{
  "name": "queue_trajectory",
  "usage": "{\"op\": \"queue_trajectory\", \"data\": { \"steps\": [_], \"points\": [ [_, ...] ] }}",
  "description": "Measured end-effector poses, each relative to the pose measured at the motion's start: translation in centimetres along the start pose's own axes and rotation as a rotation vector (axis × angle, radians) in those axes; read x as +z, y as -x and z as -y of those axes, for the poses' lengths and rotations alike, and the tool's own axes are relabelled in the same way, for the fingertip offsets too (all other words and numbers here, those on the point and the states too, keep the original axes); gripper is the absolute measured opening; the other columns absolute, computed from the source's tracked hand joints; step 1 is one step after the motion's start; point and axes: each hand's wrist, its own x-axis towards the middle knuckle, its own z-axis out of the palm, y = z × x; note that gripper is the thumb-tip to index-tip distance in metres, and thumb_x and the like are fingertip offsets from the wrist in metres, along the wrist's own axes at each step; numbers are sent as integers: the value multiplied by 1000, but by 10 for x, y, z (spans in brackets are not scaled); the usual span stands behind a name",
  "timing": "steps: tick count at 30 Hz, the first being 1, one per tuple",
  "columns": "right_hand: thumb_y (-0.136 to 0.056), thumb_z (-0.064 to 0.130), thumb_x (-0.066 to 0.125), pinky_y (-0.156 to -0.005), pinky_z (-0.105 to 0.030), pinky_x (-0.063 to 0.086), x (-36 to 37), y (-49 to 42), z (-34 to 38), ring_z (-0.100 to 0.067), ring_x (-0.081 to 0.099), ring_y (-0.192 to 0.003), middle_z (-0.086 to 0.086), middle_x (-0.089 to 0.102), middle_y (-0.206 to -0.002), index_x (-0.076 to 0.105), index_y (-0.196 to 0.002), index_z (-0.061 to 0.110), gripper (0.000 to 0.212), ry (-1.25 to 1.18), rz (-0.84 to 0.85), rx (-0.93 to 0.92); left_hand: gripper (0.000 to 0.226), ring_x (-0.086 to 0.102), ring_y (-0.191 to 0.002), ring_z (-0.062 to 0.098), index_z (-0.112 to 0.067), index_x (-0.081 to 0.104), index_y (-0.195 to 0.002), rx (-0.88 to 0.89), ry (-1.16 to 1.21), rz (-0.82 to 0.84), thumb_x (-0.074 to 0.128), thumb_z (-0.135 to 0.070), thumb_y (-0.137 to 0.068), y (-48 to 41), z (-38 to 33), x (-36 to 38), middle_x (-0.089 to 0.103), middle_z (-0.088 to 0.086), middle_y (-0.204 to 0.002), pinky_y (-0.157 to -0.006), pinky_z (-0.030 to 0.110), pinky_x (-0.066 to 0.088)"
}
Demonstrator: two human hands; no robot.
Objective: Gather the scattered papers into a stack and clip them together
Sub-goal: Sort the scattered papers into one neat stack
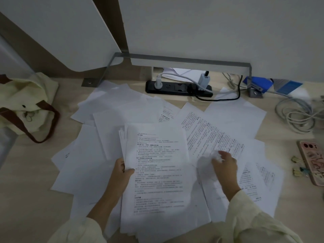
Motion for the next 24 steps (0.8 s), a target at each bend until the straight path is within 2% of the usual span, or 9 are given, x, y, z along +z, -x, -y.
{"op": "queue_trajectory", "data": {
  "steps": [5, 7, 9, 11, 13, 15, 19, 22, 24],
  "points": [
    [-80, 20, 66, -104, -49, 35, -39, -15, -29, -43, 33, -126, -23, 22, -143, 38, -134, 8, 62, -178, -102, 431, 28, 54, -79, 10, -17, 39, -111, -12, -31, -44, 47, -1, -90, 3, 4, 2, 54, -4, -92, -61, 24, 41],
    [-79, 19, 67, -79, -43, 51, -44, -19, -41, -40, 53, -98, -21, 39, -123, 47, -122, 5, 49, -321, -40, 491, 28, 54, -79, 11, -17, 38, -112, -11, -37, -52, 47, -1, -90, 3, 5, 4, 53, -4, -91, -61, 25, 41],
    [-83, 11, 62, -51, -29, 44, -46, -17, -44, -28, 47, -60, -14, 47, -81, 53, -91, 3, 14, -457, 31, 433, 28, 54, -82, 14, -17, 38, -112, -13, -53, -52, 46, -1, -90, 2, 4, 5, 53, -2, -93, -64, 26, 42],
    [-87, 7, 56, -62, -33, 42, -46, -13, -43, -27, 49, -68, -10, 51, -78, 52, -91, 3, 6, -530, 100, 369, 28, 54, -85, 16, -17, 38, -112, -19, -59, -48, 47, -2, -90, 2, 4, 5, 54, -1, -96, -67, 28, 43],
    [-90, 7, 52, -79, -39, 45, -42, -8, -38, -30, 53, -92, -9, 56, -99, 53, -107, 5, 17, -575, 141, 301, 29, 54, -83, 14, -18, 38, -113, -21, -54, -41, 47, -1, -90, 2, 4, 4, 54, -2, -95, -65, 25, 43],
    [-91, 4, 48, -78, -38, 52, -40, -6, -32, -29, 51, -101, -8, 53, -111, 51, -111, 5, 21, -623, 100, 260, 30, 54, -83, 13, -18, 39, -112, -23, -42, -45, 47, 0, -90, 2, 4, 3, 54, -3, -96, -65, 24, 43],
    [-91, 0, 45, -59, -17, 56, -56, -10, -29, -30, 52, -104, -13, 55, -102, 48, -103, 1, 12, -750, -44, 174, 30, 56, -83, 13, -19, 40, -113, -23, -33, -38, 47, 0, -90, 6, 1, 1, 55, -4, -95, -66, 25, 45],
    [-89, 6, 54, -80, -32, 47, -69, -13, -27, -44, 57, -96, -26, 61, -95, 59, -101, -10, 20, -742, -34, 207, 32, 57, -86, 17, -19, 41, -115, -25, -21, -36, 47, 0, -90, 8, -2, -1, 56, 1, -100, -68, 28, 45],
    [-88, 11, 56, -80, -37, 44, -71, -14, -26, -44, 58, -91, -20, 59, -89, 61, -99, -8, 23, -651, 36, 246, 35, 56, -92, 22, -17, 41, -120, -28, -9, -40, 47, 0, -90, 8, -3, -2, 55, 6, -107, -71, 31, 45]
  ]
}}
